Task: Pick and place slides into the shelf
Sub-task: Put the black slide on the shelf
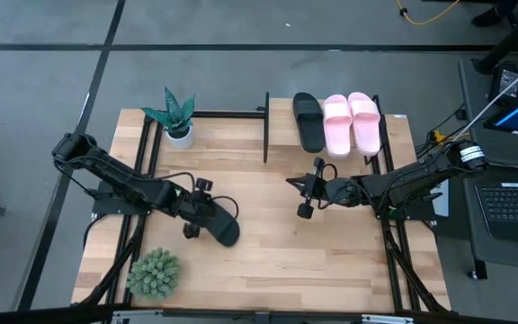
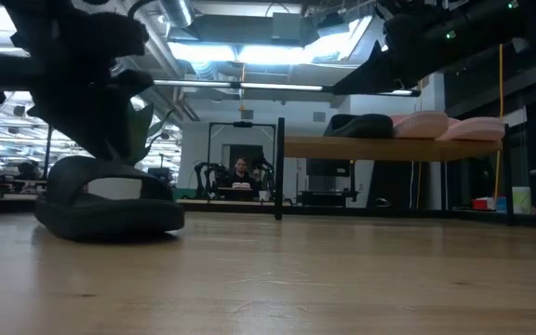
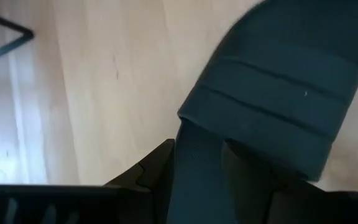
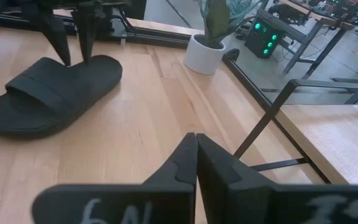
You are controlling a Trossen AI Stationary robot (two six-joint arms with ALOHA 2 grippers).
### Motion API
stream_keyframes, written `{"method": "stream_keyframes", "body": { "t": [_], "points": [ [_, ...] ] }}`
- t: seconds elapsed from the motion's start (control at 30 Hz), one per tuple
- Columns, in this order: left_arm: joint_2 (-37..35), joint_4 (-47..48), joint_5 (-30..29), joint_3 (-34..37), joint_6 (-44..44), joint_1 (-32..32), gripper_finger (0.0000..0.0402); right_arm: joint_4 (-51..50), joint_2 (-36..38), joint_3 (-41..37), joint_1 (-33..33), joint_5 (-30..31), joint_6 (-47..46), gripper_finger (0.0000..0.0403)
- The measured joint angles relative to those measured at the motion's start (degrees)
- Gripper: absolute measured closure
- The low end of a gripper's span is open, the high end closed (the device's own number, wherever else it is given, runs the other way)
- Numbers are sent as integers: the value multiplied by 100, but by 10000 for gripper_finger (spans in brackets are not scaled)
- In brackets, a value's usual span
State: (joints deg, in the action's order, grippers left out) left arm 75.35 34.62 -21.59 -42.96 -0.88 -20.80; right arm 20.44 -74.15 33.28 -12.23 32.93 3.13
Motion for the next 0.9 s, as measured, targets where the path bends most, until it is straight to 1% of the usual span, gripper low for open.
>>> {"method": "stream_keyframes", "body": {
  "t": [0.17,0.7,0.77,0.9],
  "points": [
    [0,-223,13,0,1,0,276,-8,0,0,0,1,-1,393],
    [0,-68,-129,0,-85,0,276,-21,0,0,0,0,8,393],
    [0,-73,-22,0,-243,0,276,-48,0,2,0,0,3,393],
    [-2,-72,540,0,-593,7,276,-123,0,2,0,0,-2,393]
  ]
}}
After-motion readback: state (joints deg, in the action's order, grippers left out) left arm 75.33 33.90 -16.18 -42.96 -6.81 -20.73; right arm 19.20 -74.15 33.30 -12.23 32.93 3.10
